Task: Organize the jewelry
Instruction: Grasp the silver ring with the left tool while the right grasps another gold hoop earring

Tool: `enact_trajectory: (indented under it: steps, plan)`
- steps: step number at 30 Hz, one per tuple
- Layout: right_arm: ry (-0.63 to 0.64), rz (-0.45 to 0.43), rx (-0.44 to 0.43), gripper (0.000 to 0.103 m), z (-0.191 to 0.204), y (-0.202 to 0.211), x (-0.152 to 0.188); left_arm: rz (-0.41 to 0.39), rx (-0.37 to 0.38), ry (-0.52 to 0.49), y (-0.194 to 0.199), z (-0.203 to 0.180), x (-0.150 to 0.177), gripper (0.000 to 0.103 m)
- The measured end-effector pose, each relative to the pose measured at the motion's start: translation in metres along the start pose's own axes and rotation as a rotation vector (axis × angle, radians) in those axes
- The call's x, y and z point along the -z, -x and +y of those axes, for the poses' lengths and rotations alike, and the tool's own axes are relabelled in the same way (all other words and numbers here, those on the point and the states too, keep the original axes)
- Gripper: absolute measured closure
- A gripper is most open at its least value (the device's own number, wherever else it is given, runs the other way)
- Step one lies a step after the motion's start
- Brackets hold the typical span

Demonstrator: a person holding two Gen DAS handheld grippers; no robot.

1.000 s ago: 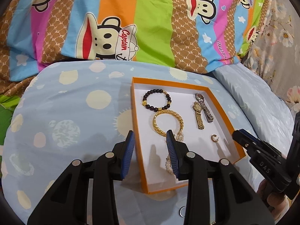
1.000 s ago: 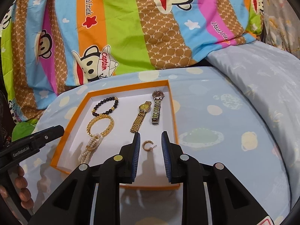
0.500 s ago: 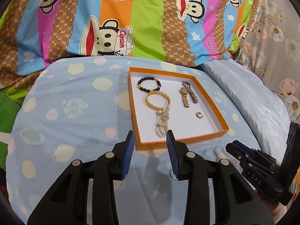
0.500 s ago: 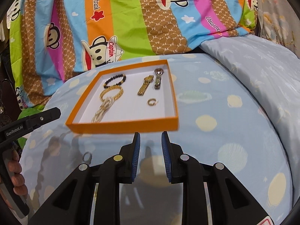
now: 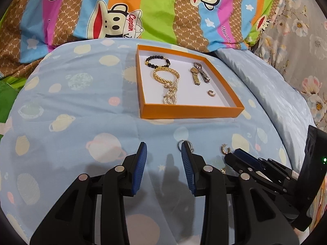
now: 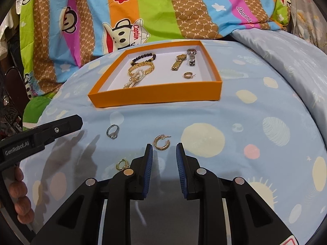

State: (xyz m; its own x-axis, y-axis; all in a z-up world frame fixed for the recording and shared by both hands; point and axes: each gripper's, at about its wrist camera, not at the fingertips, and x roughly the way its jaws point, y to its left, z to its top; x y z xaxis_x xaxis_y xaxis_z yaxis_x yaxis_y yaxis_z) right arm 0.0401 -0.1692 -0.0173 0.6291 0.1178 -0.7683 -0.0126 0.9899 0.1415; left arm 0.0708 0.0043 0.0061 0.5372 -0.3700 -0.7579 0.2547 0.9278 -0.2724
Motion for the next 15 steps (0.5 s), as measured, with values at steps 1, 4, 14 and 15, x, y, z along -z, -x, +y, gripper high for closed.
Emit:
enact_trajectory:
  steps: [1,4,14,15]
  plan:
    - [0.000,-0.002,-0.001,0.079,0.001,-0.001,-0.001,0.002,0.000,-0.001,0.000,0.000,0.002,0.069]
    - [-0.004,-0.001,-0.005,0.079,0.001,-0.004,-0.004,0.009,0.003,-0.001,-0.001,-0.001,0.005,0.069]
    - [-0.007,0.010,0.001,0.088,0.002,-0.009,-0.007,0.033,0.012,-0.006,-0.011,-0.006,0.007,0.066]
    - [-0.010,0.008,-0.001,0.088,0.002,-0.008,-0.006,0.036,0.013,-0.008,-0.013,-0.008,0.008,0.064]
